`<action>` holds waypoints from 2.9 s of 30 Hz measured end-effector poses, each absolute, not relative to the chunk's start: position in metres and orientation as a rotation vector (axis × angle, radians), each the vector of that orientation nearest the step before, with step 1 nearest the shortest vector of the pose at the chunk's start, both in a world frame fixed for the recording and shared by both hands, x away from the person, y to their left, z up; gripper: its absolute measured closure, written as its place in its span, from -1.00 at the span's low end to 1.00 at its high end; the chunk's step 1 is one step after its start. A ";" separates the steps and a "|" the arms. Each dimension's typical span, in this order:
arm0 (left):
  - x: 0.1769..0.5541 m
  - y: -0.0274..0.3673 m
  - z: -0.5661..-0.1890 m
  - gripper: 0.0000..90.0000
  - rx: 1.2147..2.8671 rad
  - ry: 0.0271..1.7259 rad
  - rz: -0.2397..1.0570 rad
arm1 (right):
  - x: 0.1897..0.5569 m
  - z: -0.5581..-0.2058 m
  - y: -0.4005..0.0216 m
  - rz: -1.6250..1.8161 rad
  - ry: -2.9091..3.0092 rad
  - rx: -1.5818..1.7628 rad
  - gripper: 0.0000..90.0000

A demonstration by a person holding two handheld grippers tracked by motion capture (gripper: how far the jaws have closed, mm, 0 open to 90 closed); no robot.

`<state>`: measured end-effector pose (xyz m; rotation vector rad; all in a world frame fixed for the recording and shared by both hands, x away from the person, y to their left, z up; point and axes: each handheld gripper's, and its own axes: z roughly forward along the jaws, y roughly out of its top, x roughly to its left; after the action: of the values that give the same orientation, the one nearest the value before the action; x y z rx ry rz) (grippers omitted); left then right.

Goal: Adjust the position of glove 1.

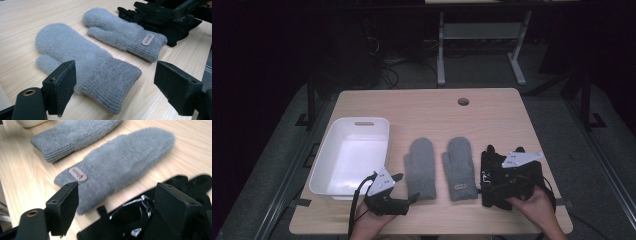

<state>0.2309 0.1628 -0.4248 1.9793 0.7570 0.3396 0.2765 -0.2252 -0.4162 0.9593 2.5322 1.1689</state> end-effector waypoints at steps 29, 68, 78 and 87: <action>0.228 0.162 -0.423 -0.60 1.983 0.738 0.339 | 0.359 -0.447 -0.140 0.833 2.875 0.661 -0.03; 0.221 0.167 -0.417 -0.59 1.962 0.745 0.344 | 0.346 -0.380 -0.108 1.132 2.796 0.856 0.83; 0.221 0.170 -0.415 -0.60 1.947 0.760 0.339 | 0.357 -0.383 -0.054 1.078 2.866 0.761 0.83; 0.222 0.167 -0.416 -0.58 1.968 0.766 0.353 | 0.360 -0.394 -0.037 1.058 2.909 0.769 0.81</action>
<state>0.2223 0.1665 -0.4162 1.9681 0.7656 0.3530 0.3600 -0.0365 -0.3944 0.7687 2.9087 1.0583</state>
